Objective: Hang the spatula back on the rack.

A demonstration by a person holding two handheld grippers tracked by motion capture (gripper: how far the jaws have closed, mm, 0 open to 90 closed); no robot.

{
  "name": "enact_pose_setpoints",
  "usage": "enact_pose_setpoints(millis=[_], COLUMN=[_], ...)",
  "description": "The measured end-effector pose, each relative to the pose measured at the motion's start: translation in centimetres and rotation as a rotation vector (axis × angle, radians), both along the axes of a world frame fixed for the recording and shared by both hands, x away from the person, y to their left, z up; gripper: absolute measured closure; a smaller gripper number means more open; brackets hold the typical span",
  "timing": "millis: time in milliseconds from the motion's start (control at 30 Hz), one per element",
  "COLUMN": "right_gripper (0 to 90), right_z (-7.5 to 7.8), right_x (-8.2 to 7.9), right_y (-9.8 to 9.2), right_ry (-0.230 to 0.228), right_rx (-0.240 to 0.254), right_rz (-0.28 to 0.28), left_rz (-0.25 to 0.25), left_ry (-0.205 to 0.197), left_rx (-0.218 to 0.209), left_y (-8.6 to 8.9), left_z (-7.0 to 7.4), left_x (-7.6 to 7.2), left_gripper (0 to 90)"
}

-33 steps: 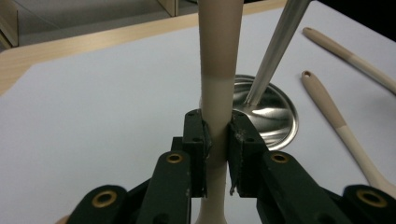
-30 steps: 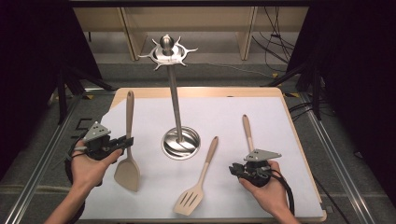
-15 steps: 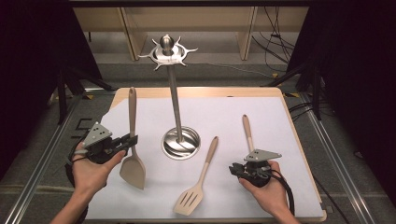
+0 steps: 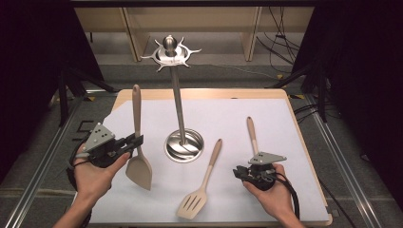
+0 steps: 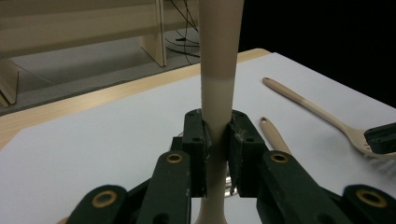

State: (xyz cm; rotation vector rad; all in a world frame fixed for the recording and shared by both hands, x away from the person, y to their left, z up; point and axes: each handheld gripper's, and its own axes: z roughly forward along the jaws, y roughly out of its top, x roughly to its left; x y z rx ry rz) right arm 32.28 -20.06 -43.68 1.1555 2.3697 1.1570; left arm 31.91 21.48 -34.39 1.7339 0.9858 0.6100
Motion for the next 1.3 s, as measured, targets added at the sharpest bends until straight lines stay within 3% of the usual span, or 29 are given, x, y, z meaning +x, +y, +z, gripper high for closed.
enact_pose_setpoints(millis=[133, 267, 300, 367, 433, 467, 533, 600, 700, 1100, 1300], right_gripper=[76.7, 76.7, 76.7, 76.8, 76.7, 76.7, 76.7, 76.7, 76.8, 76.8, 76.8], right_z=[0.1, -0.1, 0.0, -0.1, 0.0, 0.0, 0.1, 0.1, -0.1, 0.1, 0.1], right_x=[-0.1, 0.0, 0.0, 0.1, -0.2, 0.0, -0.3, -0.3, 0.1, -0.1, -0.2], right_y=[0.0, 0.0, 0.1, 0.1, 0.3, 0.1, 0.3, 0.3, 0.0, 0.1, 0.2], right_ry=[0.019, -0.016, 0.004, -0.009, 0.036, 0.015, 0.044, 0.042, -0.009, 0.017, 0.036], right_rx=[-0.012, -0.014, -0.003, -0.011, 0.002, -0.011, 0.005, 0.005, -0.020, -0.003, 0.005], right_rz=[0.000, 0.002, -0.001, 0.009, -0.011, -0.001, -0.020, -0.018, 0.014, -0.001, -0.010], left_rz=[-0.002, -0.007, -0.007, -0.013, -0.017, -0.019, -0.027, -0.031, -0.034, -0.034, -0.033], left_ry=[-0.019, -0.040, -0.046, -0.059, -0.062, -0.063, -0.067, -0.072, -0.078, -0.102, -0.093], left_rx=[-0.023, -0.029, -0.031, -0.037, -0.031, -0.034, -0.031, -0.033, -0.034, -0.032, -0.041], left_y=[-0.4, -0.8, -0.9, -1.1, -1.4, -1.6, -1.9, -2.2, -2.5, -3.7, -4.2], left_z=[0.3, 0.8, 1.0, 1.2, 1.5, 1.6, 1.7, 1.8, 2.1, 3.1, 3.4], left_x=[-0.2, -0.5, -0.5, -0.6, -0.7, -0.7, -0.6, -0.6, -0.5, -0.2, 0.0], left_gripper=[78.1, 78.1, 78.1, 78.0, 78.1, 78.0, 78.0, 78.0, 78.0, 78.0, 78.0])
